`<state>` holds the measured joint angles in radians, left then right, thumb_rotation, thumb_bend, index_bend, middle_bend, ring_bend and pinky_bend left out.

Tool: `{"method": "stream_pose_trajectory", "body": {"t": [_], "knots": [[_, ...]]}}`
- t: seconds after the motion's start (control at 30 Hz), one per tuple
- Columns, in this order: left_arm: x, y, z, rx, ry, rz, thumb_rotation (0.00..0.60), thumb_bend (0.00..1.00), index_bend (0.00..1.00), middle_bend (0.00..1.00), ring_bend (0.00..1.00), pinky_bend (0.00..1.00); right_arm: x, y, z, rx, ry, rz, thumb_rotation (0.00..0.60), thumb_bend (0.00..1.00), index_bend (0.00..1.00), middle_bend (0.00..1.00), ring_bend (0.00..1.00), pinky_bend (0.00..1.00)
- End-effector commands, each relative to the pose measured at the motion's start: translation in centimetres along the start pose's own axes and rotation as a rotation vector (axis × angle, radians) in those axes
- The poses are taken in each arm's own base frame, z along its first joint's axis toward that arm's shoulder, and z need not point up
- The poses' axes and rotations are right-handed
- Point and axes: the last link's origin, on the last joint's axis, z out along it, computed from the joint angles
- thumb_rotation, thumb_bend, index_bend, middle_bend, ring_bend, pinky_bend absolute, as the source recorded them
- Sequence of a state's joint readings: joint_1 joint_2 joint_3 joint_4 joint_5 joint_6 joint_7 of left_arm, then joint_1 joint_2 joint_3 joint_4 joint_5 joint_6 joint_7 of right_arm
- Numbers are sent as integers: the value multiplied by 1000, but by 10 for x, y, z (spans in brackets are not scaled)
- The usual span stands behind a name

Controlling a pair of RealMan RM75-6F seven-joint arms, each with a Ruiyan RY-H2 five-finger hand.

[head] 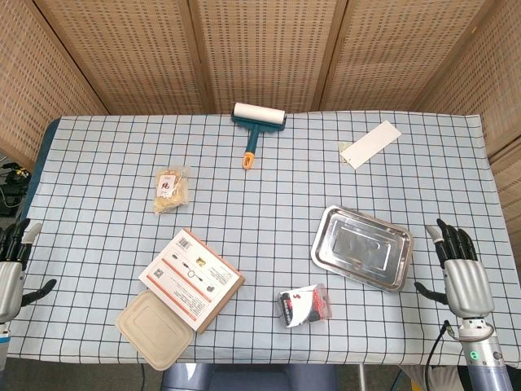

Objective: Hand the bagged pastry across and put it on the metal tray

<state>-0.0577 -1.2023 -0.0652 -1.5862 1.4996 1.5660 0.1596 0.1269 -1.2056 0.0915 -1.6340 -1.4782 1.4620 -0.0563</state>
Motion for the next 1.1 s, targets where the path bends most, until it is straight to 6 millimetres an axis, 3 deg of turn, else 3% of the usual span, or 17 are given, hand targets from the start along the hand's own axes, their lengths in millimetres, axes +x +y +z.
{"method": "stream_pose_trajectory", "body": {"t": [0.03,0.4,0.67,1.03,1.1], "knots": [[0,0,0,0,-2,2,600,57,0,0,0,0,0,0,0,0,0,0,600,123,0,0,0,0],[-1,2,1,-4,-2,5,600,57,0,0,0,0,0,-1,-1,7,-3,0,600,123,0,0,0,0],[-3,6,13,-9,-8,7,600,48,0,0,0,0,3,0,-1,2,-3,9,600,123,0,0,0,0],[7,36,80,-68,-38,102,600,0,0,0,0,0,10,6,2,-8,21,31,600,122,0,0,0,0],[7,54,117,-90,-74,138,600,0,0,0,0,0,13,10,5,-27,30,39,600,122,0,0,0,0]]}}
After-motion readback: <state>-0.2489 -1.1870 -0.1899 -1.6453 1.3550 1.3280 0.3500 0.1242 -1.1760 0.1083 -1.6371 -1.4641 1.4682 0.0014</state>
